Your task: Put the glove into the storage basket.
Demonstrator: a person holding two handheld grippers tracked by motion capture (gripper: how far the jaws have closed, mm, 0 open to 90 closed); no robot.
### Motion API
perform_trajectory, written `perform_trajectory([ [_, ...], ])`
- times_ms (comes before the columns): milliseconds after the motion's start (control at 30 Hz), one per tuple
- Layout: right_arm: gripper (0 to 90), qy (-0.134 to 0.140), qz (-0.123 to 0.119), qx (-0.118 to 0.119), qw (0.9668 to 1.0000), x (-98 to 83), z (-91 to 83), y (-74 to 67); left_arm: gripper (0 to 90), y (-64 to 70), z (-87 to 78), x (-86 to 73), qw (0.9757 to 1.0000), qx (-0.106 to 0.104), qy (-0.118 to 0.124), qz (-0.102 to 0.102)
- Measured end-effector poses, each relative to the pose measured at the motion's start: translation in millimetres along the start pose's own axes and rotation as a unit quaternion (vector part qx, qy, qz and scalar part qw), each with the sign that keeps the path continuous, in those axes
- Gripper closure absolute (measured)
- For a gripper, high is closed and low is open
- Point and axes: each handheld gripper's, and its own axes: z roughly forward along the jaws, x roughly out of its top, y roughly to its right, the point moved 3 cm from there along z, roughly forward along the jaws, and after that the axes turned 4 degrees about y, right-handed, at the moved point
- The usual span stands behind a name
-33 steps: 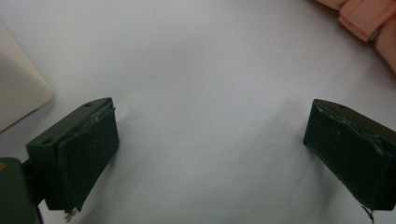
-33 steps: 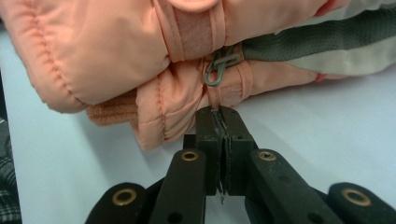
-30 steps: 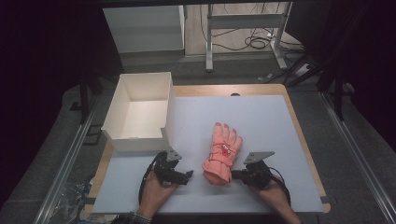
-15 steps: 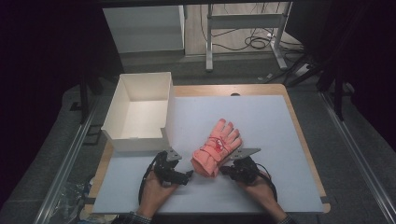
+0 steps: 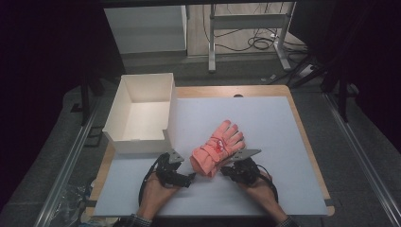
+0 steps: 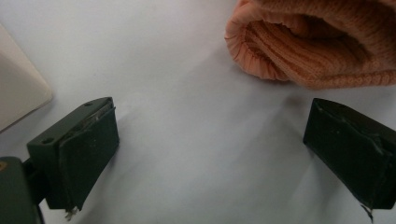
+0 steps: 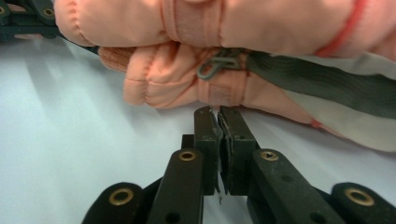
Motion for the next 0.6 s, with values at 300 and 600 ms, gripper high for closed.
perform_trajectory([
  [300,70.8,0.014,0.006,-0.043,0.9990,-7.3,-17.9,17.8,3.3,-0.3,0.0,0.3,1.0000,-0.002,0.001,0.001],
  [600,46.3,0.022,0.021,-0.100,0.9946,-23.2,-40.8,44.7,3.7,-1.2,-7.3,2.8,0.9991,-0.041,-0.013,-0.002],
])
